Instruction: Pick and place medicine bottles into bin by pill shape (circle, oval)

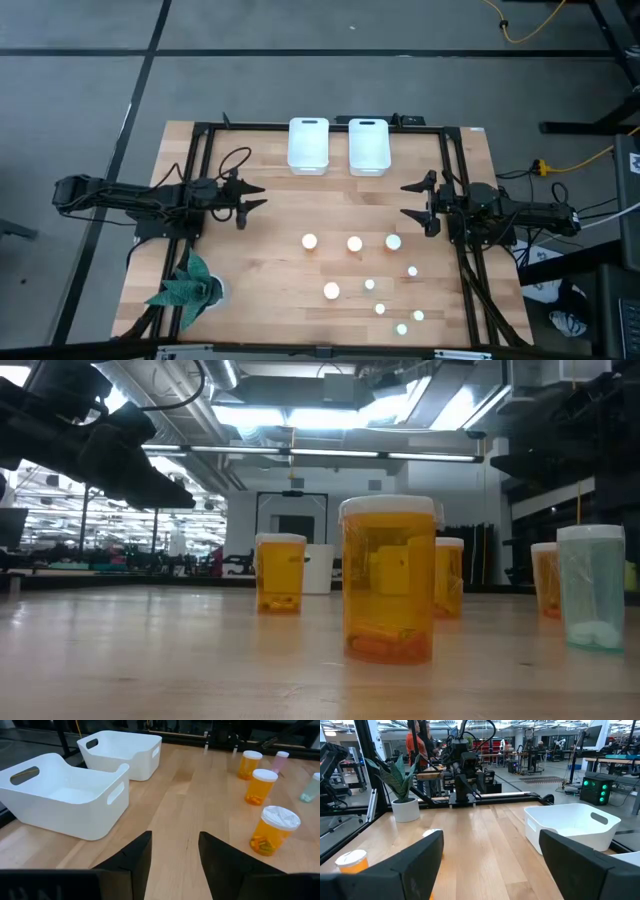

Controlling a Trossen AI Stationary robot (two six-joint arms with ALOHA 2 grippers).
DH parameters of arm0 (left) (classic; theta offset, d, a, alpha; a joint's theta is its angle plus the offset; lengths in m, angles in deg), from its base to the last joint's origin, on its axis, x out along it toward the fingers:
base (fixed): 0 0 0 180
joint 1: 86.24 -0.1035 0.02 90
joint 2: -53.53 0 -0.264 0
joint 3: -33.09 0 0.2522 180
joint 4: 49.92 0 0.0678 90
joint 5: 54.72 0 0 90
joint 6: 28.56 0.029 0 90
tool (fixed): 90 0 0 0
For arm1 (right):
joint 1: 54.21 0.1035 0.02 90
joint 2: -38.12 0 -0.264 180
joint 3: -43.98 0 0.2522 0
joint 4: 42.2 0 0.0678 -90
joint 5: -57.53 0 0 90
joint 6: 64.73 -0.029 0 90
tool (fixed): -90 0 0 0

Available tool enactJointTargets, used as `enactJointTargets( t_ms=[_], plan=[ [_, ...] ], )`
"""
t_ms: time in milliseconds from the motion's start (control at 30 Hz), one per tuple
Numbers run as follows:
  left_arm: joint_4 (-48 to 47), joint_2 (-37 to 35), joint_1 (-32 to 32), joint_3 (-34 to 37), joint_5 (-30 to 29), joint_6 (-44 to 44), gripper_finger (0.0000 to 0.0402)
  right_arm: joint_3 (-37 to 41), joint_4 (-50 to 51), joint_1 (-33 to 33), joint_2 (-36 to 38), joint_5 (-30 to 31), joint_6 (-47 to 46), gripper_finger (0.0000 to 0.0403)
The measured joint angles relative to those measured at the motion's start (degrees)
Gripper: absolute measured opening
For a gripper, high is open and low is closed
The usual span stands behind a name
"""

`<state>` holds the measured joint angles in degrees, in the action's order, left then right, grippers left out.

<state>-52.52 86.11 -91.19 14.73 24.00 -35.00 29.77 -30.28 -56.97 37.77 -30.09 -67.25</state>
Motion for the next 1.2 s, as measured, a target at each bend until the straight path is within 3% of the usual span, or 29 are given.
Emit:
enactJointTargets(
  t_ms=[833, 1067, 1200],
  plan=[
    [0.0, 0.0, 0.0, 0.0, 0.0, 0.0, 0.0155, 0.0, 0.0, 0.0, 0.0, 0.0, -0.1, 0.033],
    [0.0, 0.0, 0.0, 0.0, 0.0, 0.0, 0.0155, 0.0, -0.3, 0.0, 0.0, 0.2, -13.5, 0.033],
    [0.0, 0.0, 0.0, 0.0, 0.0, 0.0, 0.0155, 0.0, -0.9, 0.0, 0.0, 5.8, -12.5, 0.033]
  ],
)
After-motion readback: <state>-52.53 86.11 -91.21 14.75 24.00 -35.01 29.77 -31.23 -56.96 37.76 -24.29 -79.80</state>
